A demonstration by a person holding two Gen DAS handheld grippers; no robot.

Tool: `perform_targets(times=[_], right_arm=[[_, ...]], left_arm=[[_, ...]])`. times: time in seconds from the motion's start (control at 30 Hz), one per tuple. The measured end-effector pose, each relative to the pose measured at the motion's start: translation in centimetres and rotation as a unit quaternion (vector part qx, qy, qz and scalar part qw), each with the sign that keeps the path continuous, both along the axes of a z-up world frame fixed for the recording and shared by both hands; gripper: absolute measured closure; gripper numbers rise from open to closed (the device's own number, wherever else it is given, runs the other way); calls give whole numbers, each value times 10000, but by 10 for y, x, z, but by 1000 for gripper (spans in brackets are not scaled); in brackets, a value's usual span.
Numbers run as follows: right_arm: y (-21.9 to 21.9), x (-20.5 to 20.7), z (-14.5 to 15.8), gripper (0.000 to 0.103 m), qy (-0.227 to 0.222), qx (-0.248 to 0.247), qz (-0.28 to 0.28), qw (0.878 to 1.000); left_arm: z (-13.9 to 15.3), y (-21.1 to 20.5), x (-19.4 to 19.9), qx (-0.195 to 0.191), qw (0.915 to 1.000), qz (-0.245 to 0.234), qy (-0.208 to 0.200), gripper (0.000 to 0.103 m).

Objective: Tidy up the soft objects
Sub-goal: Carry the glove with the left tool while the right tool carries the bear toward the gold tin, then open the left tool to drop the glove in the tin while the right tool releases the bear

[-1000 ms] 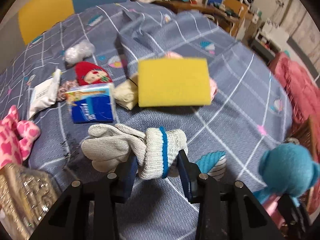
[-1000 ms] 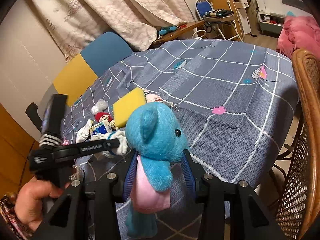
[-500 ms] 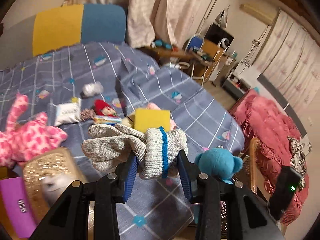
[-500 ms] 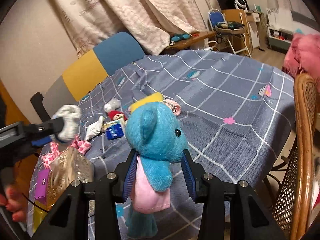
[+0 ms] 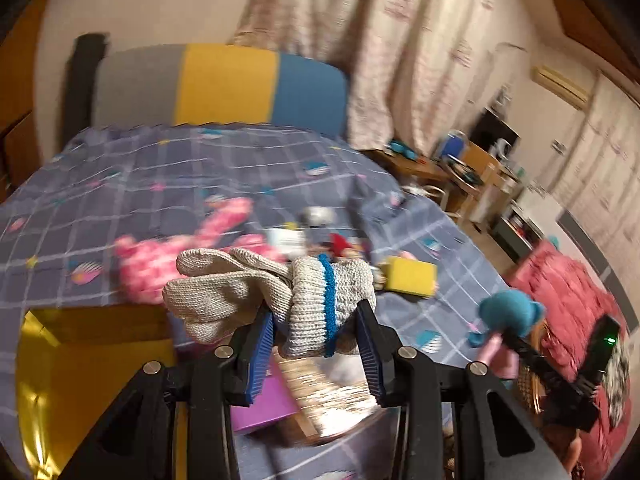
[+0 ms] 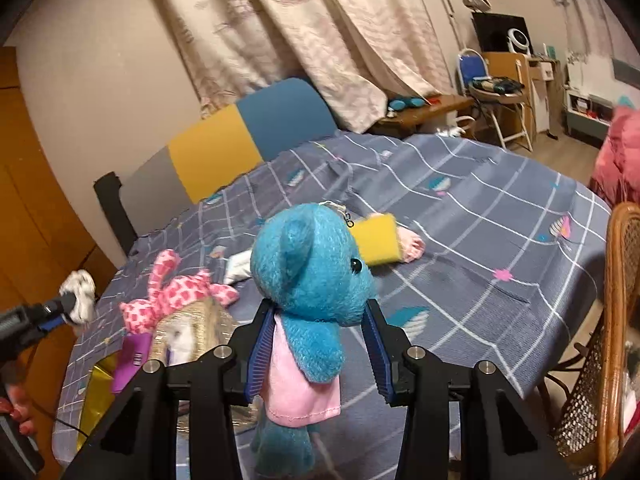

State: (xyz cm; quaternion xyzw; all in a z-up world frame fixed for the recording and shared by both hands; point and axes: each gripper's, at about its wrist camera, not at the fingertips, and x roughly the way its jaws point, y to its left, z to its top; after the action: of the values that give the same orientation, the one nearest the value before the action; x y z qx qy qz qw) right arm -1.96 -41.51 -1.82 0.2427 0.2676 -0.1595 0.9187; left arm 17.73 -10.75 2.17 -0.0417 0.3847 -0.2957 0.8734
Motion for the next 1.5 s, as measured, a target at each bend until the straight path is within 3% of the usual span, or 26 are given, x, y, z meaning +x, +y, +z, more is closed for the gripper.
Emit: perform_targets(times=[0.17, 0.33, 0.47, 0.67, 0.9, 1.0, 1.1, 1.2, 1.3, 1.5], right_arm=[[32, 7, 24, 59, -254, -71, 309, 9992], [76, 19, 54, 59, -524, -229, 853, 9947], [119, 31, 71, 59, -649, -288, 1400, 9876], [181, 55, 78, 57, -643, -326, 2169, 9735], [245, 84, 58, 57, -355, -191, 2928, 9553], [262, 98, 43, 57, -118, -96, 3098, 9507], [278, 106, 27, 57, 123, -123, 3237, 9460], [292, 121, 10, 57, 395, -96, 3353, 9412], [304, 134, -9, 57, 623, -153, 3412, 9378], [321, 165, -45, 57, 1098, 44, 3541, 9287]], left_arm=[[-24, 64, 16, 71, 9978, 623, 233, 63], [-64, 126, 42, 189, 9893, 1275, 690, 63], [-102, 182, 64, 16, 9744, 1879, 1235, 63], [-143, 228, 89, -184, 9507, 2573, 1722, 63], [-163, 247, 116, -198, 9383, 2891, 1887, 63], [-168, 256, 123, -392, 9271, 3159, 1977, 61], [-172, 262, 127, -511, 9116, 3545, 2019, 54], [-175, 265, 127, -701, 9025, 3675, 2132, 46], [-169, 266, 120, -813, 9047, 3602, 2123, 42], [-137, 274, 88, -762, 9220, 3446, 1594, 42]])
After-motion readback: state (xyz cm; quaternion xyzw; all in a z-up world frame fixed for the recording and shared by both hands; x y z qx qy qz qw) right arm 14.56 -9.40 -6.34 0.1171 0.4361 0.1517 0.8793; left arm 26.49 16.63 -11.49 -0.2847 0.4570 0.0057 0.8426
